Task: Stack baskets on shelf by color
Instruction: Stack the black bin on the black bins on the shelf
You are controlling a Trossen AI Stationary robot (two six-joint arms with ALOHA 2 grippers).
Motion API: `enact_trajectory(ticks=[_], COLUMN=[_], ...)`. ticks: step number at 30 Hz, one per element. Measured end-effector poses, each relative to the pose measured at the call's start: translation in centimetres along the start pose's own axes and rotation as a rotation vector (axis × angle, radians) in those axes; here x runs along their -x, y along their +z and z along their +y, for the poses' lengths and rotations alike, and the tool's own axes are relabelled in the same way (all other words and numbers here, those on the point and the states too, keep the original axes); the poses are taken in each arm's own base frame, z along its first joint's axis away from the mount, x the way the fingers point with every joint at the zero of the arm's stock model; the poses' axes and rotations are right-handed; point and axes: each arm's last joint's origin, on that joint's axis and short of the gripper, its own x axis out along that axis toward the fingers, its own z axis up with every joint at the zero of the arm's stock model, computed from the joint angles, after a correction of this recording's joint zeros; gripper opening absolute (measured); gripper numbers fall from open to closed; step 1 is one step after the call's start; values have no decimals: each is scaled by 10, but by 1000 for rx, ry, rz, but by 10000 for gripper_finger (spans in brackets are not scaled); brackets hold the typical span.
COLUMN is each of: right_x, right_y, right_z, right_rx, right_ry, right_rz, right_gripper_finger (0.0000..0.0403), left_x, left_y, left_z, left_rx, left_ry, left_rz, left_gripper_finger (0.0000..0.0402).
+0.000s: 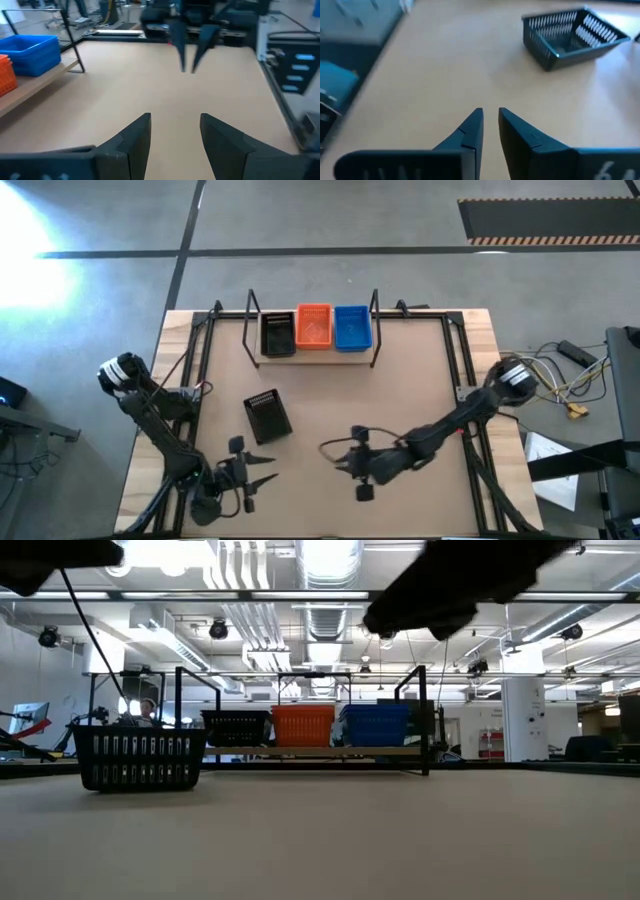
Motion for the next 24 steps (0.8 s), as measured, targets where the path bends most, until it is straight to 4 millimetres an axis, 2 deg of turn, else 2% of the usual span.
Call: enact_trajectory(ticks=[4,7,10,14,18,24], right_x=[16,23,26,25,17,-3], right_y=[-33,-60,-80,-99,-109,-113], right_z=[-9,-16,-21,-23,-21,-11], right_rx=[-62,-115,-185,-228,-239,-219], right_ry=[54,73,91,52,17,8], right_rz=[-192,-272,-321,-322,-294,-265], right_gripper_finger=[47,48,47,47,47,48], left_x=[-19,-35,-53,-68,-70,-72], left_y=[5,12,23,27,27,21], left_z=[8,18,32,56,73,77], left_rx=[25,21,-1,-112,-184,-111], left_ry=[62,44,4,10,68,106], left_rz=[1,74,224,539,738,767], left_gripper_finger=[155,155,155,155,155,155])
